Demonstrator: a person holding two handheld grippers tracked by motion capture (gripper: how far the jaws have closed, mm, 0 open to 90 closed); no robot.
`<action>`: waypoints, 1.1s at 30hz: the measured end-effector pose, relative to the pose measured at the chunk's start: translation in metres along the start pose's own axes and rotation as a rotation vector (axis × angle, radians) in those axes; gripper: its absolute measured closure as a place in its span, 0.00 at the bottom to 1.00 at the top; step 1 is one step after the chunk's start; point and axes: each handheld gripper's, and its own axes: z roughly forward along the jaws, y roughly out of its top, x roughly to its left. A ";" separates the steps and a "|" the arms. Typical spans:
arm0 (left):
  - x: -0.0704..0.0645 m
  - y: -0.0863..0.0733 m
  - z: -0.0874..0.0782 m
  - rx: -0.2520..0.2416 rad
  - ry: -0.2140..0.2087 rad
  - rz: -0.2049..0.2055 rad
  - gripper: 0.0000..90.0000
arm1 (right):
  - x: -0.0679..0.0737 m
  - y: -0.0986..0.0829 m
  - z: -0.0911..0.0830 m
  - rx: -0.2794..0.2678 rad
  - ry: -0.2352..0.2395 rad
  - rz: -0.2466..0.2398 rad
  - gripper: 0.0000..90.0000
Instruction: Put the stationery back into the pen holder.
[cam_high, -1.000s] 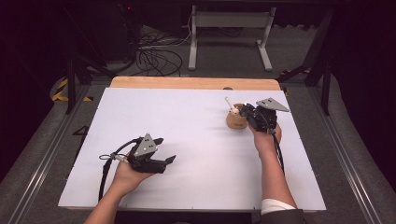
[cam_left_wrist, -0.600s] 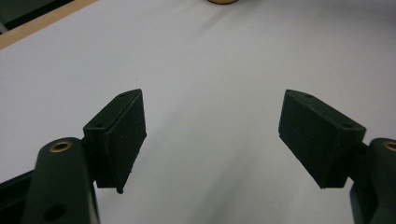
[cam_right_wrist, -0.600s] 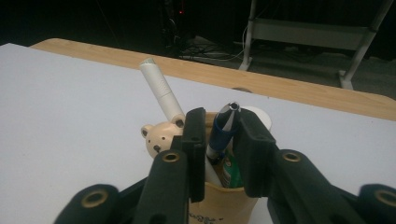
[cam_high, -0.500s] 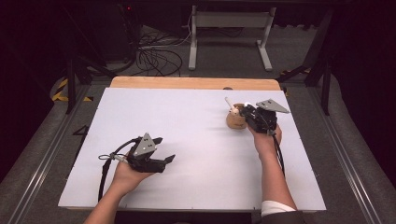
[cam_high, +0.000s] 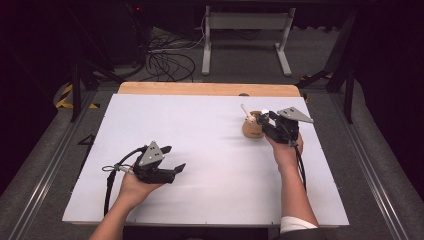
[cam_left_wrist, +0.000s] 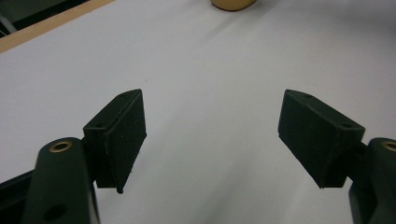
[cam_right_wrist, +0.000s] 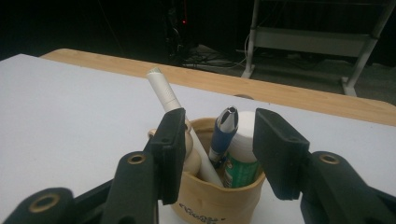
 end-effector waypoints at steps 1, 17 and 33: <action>0.000 0.000 0.000 -0.002 -0.002 -0.002 0.27 | 0.000 0.000 -0.001 -0.003 0.001 0.002 0.59; 0.005 0.003 -0.010 -0.073 -0.009 -0.025 0.22 | 0.001 -0.009 -0.018 -0.068 0.062 0.016 0.36; 0.010 0.004 -0.023 -0.123 0.003 -0.049 0.20 | 0.013 -0.024 -0.035 -0.100 0.154 -0.004 0.22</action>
